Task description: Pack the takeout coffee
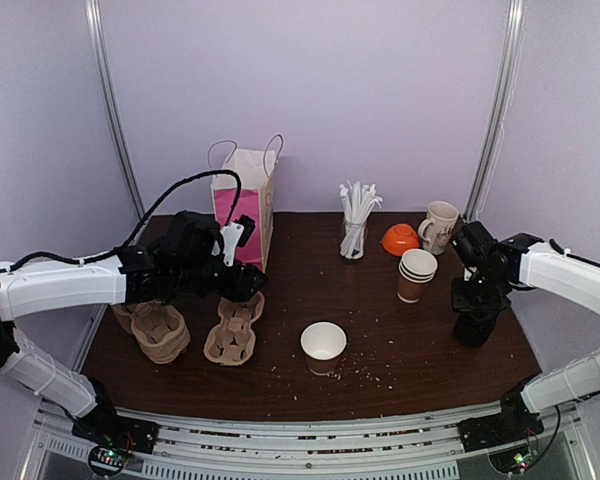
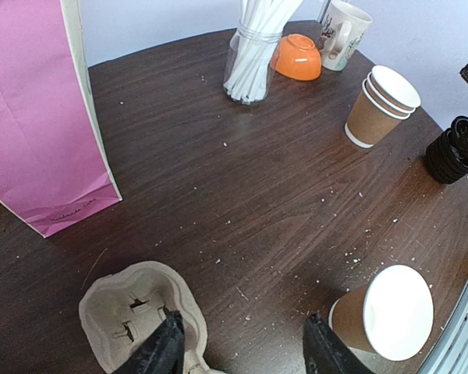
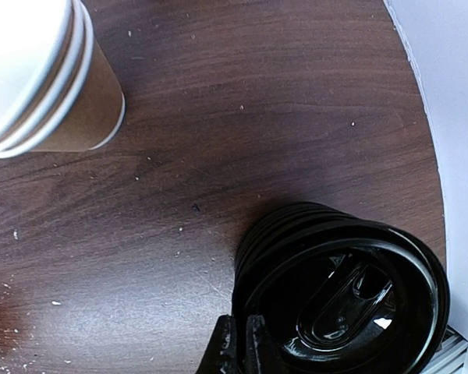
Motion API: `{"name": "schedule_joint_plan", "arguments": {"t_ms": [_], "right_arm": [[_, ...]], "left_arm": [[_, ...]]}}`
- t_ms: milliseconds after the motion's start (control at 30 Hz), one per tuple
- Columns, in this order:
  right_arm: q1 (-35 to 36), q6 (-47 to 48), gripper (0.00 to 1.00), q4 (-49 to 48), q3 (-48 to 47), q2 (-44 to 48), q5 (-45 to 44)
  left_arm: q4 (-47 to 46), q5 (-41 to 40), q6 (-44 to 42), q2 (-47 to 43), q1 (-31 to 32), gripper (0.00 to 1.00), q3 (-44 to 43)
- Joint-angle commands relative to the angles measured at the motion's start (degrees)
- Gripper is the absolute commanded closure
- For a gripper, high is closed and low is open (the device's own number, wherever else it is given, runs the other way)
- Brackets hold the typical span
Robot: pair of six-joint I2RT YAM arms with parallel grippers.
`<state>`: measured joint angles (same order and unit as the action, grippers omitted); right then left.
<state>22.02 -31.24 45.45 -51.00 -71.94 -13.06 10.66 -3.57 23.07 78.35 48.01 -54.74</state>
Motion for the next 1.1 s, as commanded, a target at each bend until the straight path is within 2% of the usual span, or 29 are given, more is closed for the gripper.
{"name": "schedule_joint_plan", "arguments": {"t_ms": [0, 200, 267, 367, 533, 667, 833, 1067], "right_arm": [[-0.41, 0.17, 1.0, 2.86, -2.28, 1.84, -1.48], [-0.4, -0.54, 1.0, 3.35, -3.79, 2.64, -0.23], [-0.33, -0.63, 1.0, 3.09, -5.83, 3.69, 2.84], [-0.24, -0.2, 1.0, -1.84, -8.08, 7.67, 12.01], [1.63, 0.36, 1.0, -13.04, -10.04, 11.67, 32.86], [8.08, 0.64, 1.0, -22.27, -10.96, 12.02, 41.29], [17.56, -0.21, 1.0, -36.08, -12.21, 9.27, 50.57], [29.69, -2.44, 1.0, -50.33, -15.94, 3.03, 59.99]], "left_arm": [[-2.26, 0.76, 0.22, 0.49, 0.17, 0.46, 0.43], [-2.23, 0.74, 0.15, 0.45, 0.21, 0.46, 0.38], [-2.15, 0.53, 0.01, 0.2, 0.16, 0.46, 0.4], [-2.17, -0.21, -0.19, -0.64, 0.2, 0.46, 0.34], [-3.53, -0.18, -1.03, -3.8, 0.22, 0.44, 0.61], [-8.72, 3.88, -3.47, -9.22, 1.26, 0.33, 2.76], [-15.02, 14.36, -10.24, -14.12, 4.39, 0.03, 3.99], [-21.31, 21.47, -20.78, -17.86, 6.84, 0.02, 5.39]]}}
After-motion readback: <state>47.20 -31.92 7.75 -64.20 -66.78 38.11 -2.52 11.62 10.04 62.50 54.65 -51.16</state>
